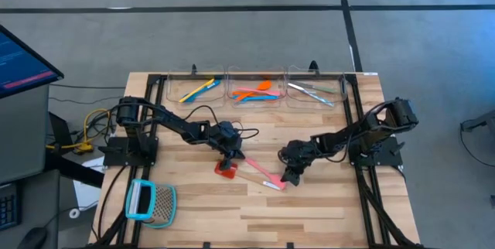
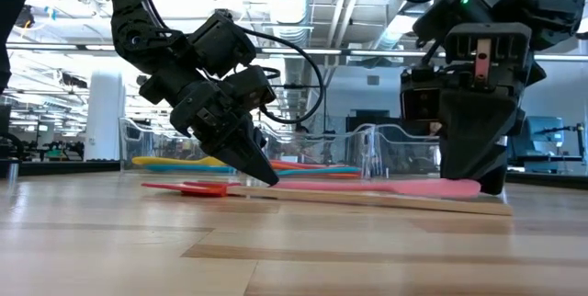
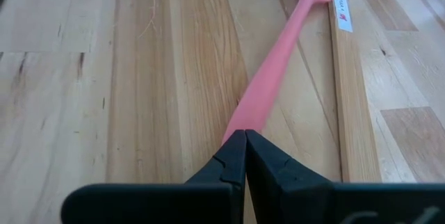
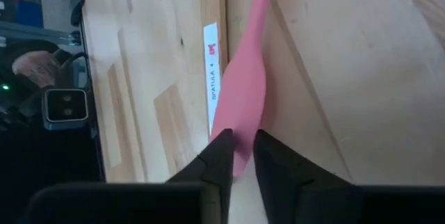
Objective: Pick & Place Kitchen Items
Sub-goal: Put the pink spatula into the middle transparent bin
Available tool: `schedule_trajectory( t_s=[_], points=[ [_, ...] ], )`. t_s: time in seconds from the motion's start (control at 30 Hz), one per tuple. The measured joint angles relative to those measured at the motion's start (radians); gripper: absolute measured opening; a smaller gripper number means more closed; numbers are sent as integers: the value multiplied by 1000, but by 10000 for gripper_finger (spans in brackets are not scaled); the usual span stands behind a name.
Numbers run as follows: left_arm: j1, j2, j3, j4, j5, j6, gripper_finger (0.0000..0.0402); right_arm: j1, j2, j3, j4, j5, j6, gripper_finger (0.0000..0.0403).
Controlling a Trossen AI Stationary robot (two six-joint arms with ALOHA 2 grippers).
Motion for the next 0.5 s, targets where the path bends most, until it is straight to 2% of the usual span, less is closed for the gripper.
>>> schedule_trajectory(
  t_s=[0.13,0.2,0.4,0.5],
  points=[
    [0,0,0,0,0,0,2,10,0,0,14,14,10,10],
    [0,0,0,0,0,0,2,4,-1,0,22,16,41,7],
    [-1,3,0,3,-1,0,2,-13,32,9,32,7,101,71],
    [-1,15,1,13,6,-1,2,-15,92,44,17,-57,100,105]
  ],
)
